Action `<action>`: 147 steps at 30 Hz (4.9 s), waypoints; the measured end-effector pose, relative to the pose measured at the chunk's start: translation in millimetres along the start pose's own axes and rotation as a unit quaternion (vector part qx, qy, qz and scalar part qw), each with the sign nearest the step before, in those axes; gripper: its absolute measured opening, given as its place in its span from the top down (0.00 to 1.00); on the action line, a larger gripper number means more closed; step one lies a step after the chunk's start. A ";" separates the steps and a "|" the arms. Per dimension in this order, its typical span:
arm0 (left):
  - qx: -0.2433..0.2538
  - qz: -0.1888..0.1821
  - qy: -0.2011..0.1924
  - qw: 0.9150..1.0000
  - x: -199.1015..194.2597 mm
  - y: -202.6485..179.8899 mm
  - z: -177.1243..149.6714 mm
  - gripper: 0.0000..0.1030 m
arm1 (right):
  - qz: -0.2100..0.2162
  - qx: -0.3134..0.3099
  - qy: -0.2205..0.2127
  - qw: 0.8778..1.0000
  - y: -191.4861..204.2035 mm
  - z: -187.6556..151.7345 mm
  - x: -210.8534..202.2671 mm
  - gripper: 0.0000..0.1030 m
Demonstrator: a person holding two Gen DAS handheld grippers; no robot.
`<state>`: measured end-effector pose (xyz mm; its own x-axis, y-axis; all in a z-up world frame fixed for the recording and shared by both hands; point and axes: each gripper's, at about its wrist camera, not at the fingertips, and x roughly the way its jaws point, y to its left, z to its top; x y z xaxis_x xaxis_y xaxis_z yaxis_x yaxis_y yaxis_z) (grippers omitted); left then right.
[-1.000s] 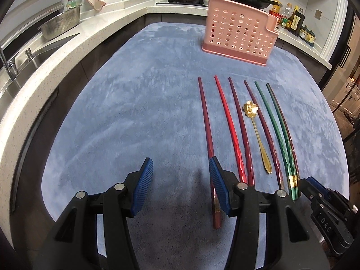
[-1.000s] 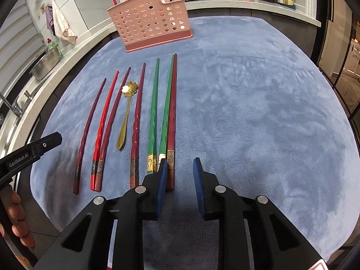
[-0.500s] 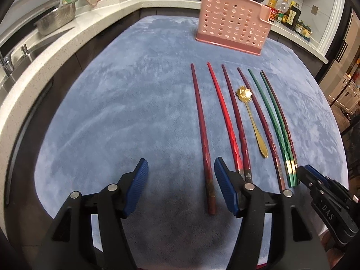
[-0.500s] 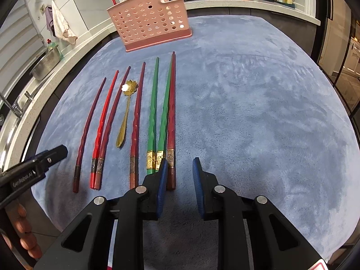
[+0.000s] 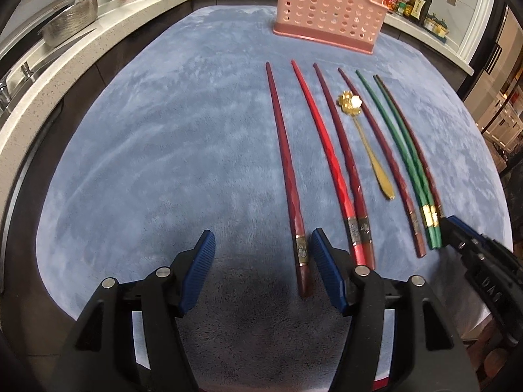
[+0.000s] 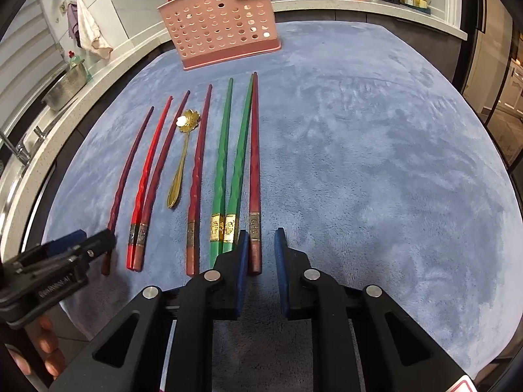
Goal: Organize utensils
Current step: 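Grasp a dark red chopstick with the left tool while the right tool grasps a red chopstick, then lift both held chopsticks and carry them over the pink holder, then open both tools to drop the chopsticks into the pink holder, then move both open tools back toward the remaining utensils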
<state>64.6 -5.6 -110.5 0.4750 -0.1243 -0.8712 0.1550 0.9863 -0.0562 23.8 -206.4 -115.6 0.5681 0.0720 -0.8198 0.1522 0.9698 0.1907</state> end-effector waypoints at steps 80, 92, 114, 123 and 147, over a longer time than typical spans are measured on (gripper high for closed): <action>-0.012 -0.067 -0.313 0.947 -205.7 -15.6 362.2 0.93 | 0.094 0.012 -0.288 0.953 30.9 370.6 -158.2 0.93; -0.018 -0.054 -0.256 0.965 -121.0 -13.2 386.7 0.93 | 0.072 -0.003 -0.211 0.975 41.6 388.4 -61.8 0.93; -0.037 -0.037 -0.228 0.972 -100.6 -13.8 373.1 0.66 | 0.077 0.015 -0.195 0.978 32.6 374.8 -56.8 0.81; -0.019 -0.025 -0.236 0.971 -122.5 -20.5 347.9 0.66 | 0.080 -0.003 -0.204 0.976 39.1 346.2 -84.0 0.80; 0.012 0.004 -0.225 0.974 -145.4 -35.8 237.0 0.59 | 0.076 -0.019 -0.181 0.980 25.0 209.0 -123.6 0.73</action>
<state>195.3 -48.5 133.8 0.8066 -0.1575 -0.5697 0.1675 0.9852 -0.0353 126.5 -239.7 103.4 0.8322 0.1351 -0.5378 0.0174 0.9631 0.2687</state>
